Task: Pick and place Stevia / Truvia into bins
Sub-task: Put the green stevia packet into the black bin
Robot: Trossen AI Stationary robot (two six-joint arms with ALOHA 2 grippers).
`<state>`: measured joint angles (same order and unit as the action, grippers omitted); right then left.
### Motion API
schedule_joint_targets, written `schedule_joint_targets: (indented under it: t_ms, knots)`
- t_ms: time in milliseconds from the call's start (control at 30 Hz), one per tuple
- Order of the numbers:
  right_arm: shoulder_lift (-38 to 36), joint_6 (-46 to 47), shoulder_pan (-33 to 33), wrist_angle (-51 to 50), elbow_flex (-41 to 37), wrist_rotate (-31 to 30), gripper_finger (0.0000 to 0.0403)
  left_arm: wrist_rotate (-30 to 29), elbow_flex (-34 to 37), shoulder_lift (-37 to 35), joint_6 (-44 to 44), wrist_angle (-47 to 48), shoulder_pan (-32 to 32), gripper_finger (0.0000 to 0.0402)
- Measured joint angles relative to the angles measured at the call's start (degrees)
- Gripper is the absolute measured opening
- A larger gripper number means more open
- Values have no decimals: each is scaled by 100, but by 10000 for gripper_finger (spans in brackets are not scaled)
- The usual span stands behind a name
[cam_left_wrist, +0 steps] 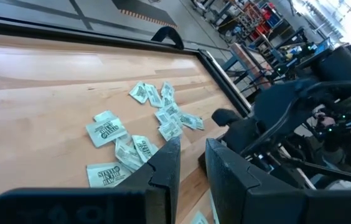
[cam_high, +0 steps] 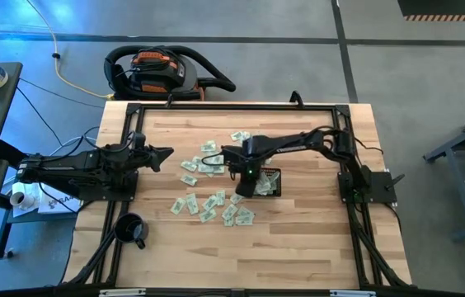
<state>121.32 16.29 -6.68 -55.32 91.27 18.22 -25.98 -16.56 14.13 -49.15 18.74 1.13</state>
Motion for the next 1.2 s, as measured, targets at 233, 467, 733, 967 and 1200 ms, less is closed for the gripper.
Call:
schedule_joint_targets:
  t_ms: [233,467,733,967,1200]
  knots:
    - [-74,22,130,-270,149,203,117,20,0,0,0,31,0,111]
    - [-164,144,118,-252,137,-33,117,83,0,-2,0,37,1,111]
    - [-748,-87,65,-312,345,-1432,117,111,0,-2,-15,35,0,111]
    - [-481,558,-894,-480,343,-1744,117,103,0,-2,-61,33,2,111]
    - [-122,424,-1370,-815,340,-1735,160,105,0,-15,-144,-64,1,111]
